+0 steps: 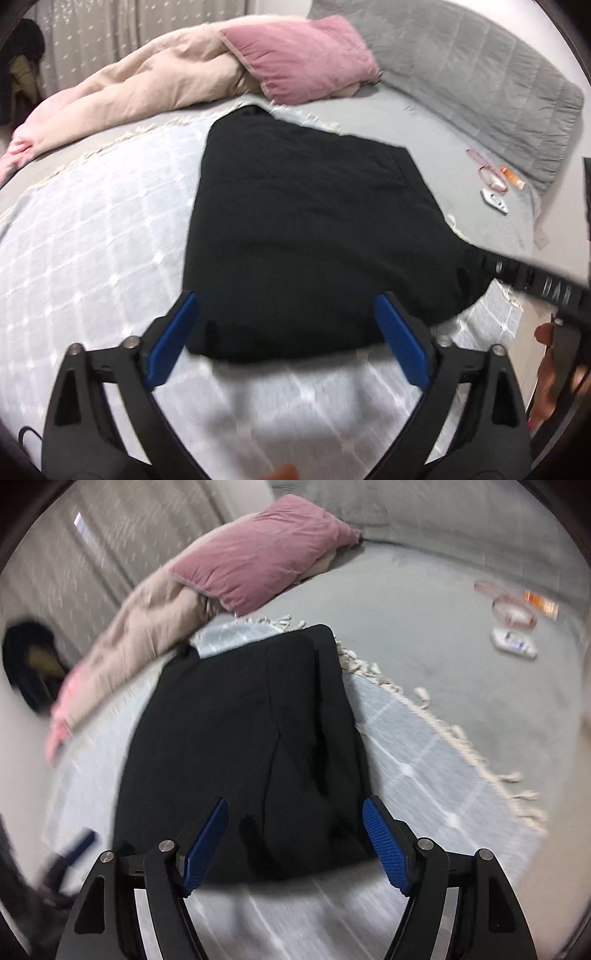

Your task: Fold large clothes

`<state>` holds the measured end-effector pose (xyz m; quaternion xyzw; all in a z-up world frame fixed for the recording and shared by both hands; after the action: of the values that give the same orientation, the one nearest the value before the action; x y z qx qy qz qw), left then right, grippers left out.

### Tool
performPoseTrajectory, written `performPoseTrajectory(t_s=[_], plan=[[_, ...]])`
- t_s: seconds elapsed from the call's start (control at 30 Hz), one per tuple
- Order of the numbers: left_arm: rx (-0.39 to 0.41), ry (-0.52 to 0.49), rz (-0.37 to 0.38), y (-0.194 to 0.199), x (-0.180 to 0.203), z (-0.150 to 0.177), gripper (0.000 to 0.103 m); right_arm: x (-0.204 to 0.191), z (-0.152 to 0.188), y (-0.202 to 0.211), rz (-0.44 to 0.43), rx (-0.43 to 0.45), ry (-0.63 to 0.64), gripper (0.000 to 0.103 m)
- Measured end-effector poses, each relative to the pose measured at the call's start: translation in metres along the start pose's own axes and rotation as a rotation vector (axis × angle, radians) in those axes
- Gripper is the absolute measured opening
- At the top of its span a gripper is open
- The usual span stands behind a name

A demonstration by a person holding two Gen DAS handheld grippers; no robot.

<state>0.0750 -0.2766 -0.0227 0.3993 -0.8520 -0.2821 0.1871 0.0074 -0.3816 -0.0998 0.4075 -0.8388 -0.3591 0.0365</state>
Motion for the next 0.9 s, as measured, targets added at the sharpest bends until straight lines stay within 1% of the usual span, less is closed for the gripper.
performPoseTrajectory(t_s=[0.03,0.1,0.17,0.23,0.27,0.37,0.43,0.5,0.57,0.67,0.77,0.9], plan=[[-0.029,0.002,-0.031,0.005,0.000,0.004,0.100,0.000,0.005,0.005,0.035,-0.005,0.023,0.080],[-0.045,0.013,-0.066,0.015,-0.001,0.012,0.100,-0.003,0.013,0.015,0.132,-0.008,0.071,0.081],[-0.055,0.036,-0.095,0.023,-0.004,0.018,0.100,-0.010,0.015,0.027,0.160,-0.001,0.129,0.081],[-0.067,0.060,-0.111,0.029,-0.009,0.021,0.100,-0.015,0.013,0.041,0.151,0.018,0.151,0.082],[-0.070,0.064,-0.117,0.031,-0.011,0.022,0.100,-0.015,0.014,0.051,0.148,0.033,0.137,0.085],[-0.076,0.057,-0.134,0.038,-0.013,0.025,0.100,-0.015,0.020,0.070,0.130,0.046,0.104,0.087],[-0.082,0.055,-0.146,0.043,-0.014,0.029,0.100,-0.018,0.023,0.075,0.129,0.034,0.135,0.088],[-0.085,0.060,-0.142,0.048,-0.015,0.033,0.100,-0.021,0.022,0.082,0.152,0.046,0.176,0.088],[-0.084,0.065,-0.143,0.052,-0.015,0.034,0.100,-0.022,0.021,0.083,0.147,0.054,0.187,0.088],[-0.075,0.068,-0.149,0.056,-0.015,0.034,0.100,-0.024,0.024,0.082,0.121,0.035,0.182,0.088],[-0.075,0.076,-0.139,0.058,-0.013,0.034,0.100,-0.024,0.026,0.081,0.134,0.030,0.201,0.088],[-0.072,0.061,-0.138,0.059,-0.008,0.034,0.100,-0.023,0.027,0.078,0.133,0.024,0.197,0.088]])
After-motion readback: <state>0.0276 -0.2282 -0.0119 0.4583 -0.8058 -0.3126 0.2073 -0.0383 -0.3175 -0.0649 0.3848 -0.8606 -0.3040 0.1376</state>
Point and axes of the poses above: each gripper's, at about its wrist camera, not at the fingertips, and y roughly against the way its jaws point, x to its right, z to its underside, the point moved 6 cm from there along -y, roughly the way its jaws point, and after that the axes turned 14 degrees about x, right-handed, at the moved point
